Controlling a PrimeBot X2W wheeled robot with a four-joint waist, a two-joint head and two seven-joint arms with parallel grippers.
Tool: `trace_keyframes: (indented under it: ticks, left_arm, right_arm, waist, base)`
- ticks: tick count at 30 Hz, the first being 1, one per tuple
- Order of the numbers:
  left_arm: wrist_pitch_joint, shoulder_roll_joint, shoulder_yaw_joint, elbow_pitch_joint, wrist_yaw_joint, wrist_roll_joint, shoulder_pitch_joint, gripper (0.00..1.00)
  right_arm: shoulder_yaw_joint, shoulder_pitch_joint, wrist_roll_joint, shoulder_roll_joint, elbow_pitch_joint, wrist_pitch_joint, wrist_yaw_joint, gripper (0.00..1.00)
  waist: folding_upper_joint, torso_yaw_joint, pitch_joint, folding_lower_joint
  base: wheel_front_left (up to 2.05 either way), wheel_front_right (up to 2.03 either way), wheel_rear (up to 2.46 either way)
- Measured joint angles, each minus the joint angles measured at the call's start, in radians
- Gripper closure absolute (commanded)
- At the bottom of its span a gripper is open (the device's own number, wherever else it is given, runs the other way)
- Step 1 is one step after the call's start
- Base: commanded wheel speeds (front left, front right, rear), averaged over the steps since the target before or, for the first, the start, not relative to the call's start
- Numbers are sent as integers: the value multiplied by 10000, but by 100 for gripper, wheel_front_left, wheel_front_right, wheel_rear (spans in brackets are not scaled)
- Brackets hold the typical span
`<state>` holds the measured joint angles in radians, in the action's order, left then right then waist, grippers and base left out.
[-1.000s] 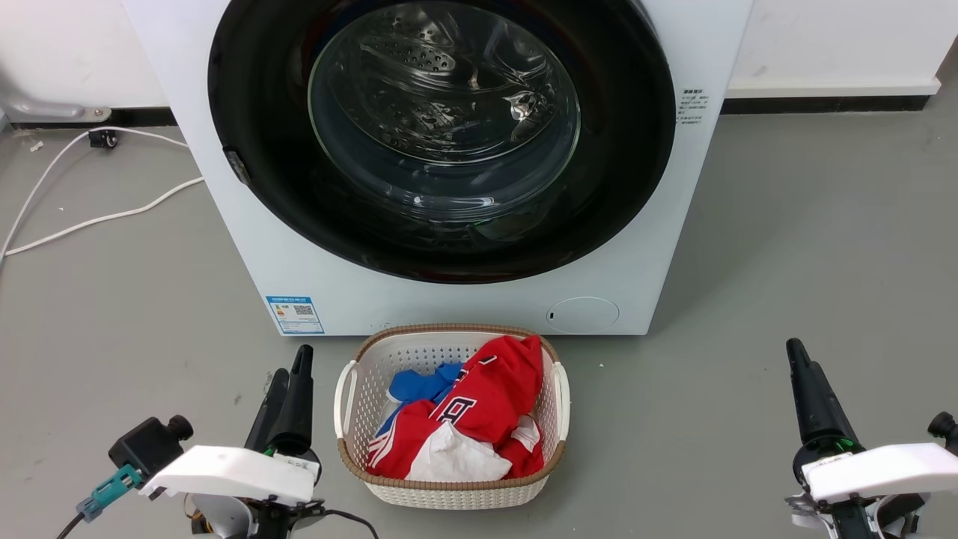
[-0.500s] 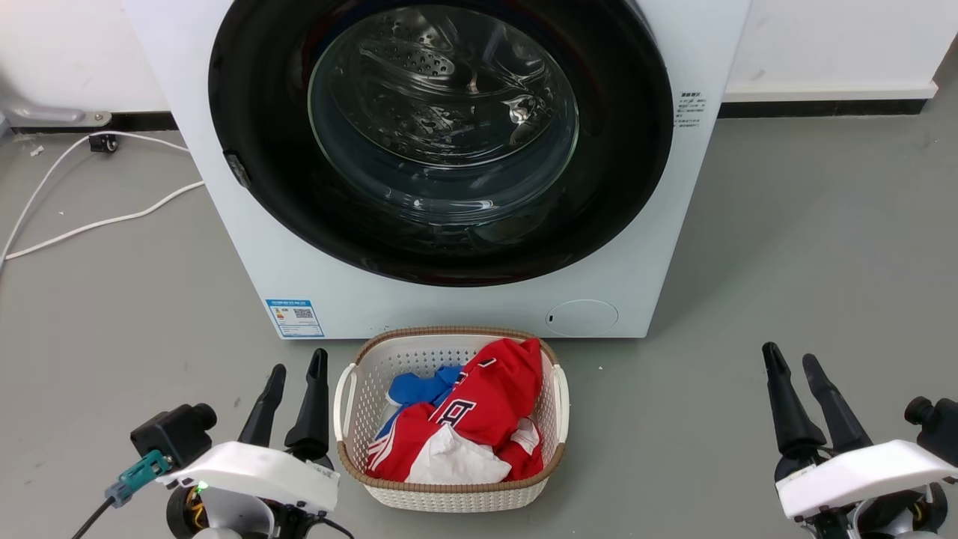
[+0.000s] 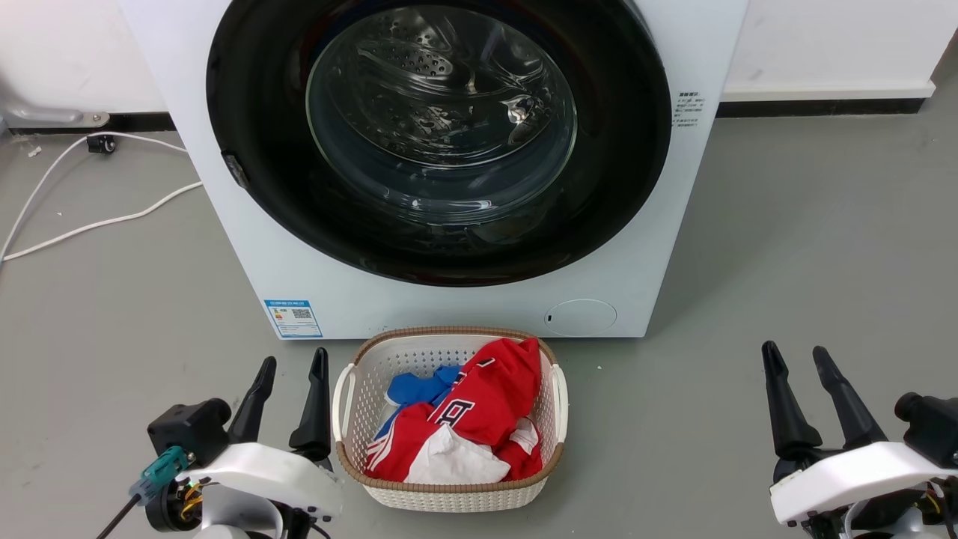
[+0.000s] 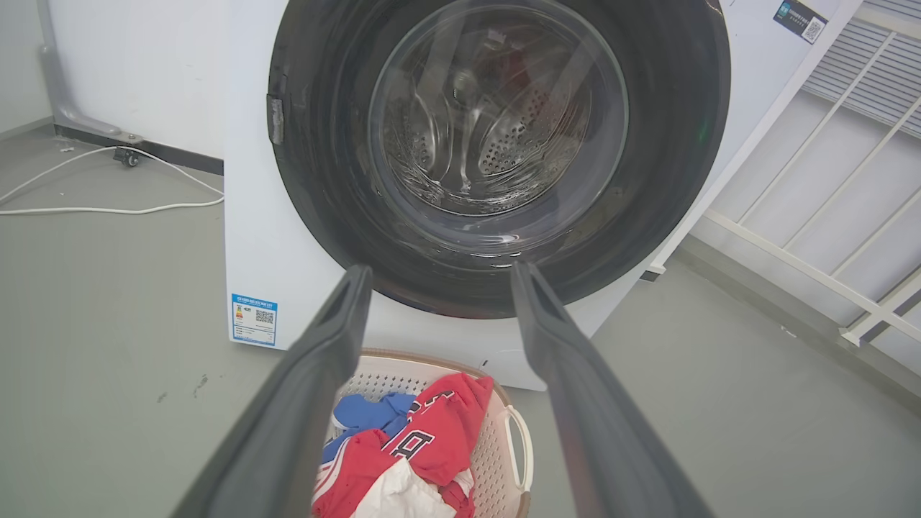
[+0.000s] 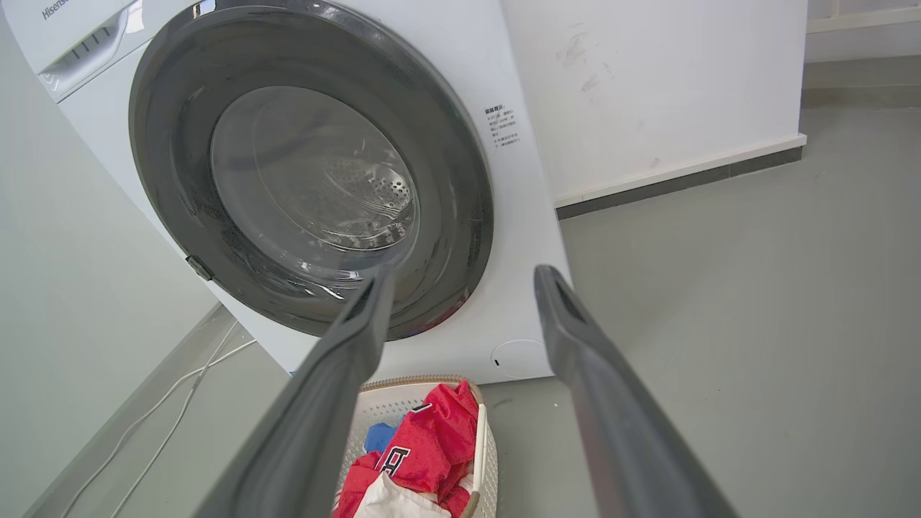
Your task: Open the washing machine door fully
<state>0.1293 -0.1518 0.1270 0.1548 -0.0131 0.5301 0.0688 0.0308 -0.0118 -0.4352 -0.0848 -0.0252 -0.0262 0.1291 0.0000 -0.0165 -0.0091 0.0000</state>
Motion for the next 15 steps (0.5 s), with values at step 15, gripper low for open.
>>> trace_keyframes:
  ticks: [15]
  left_arm:
    - [418,-349,399,-48,403,-1455,18,0]
  right_arm:
    - [94,-147,1956,194,399,-98,0,0]
  waist:
    - [0,-22,-36,0]
  base:
    - [0,0,0]
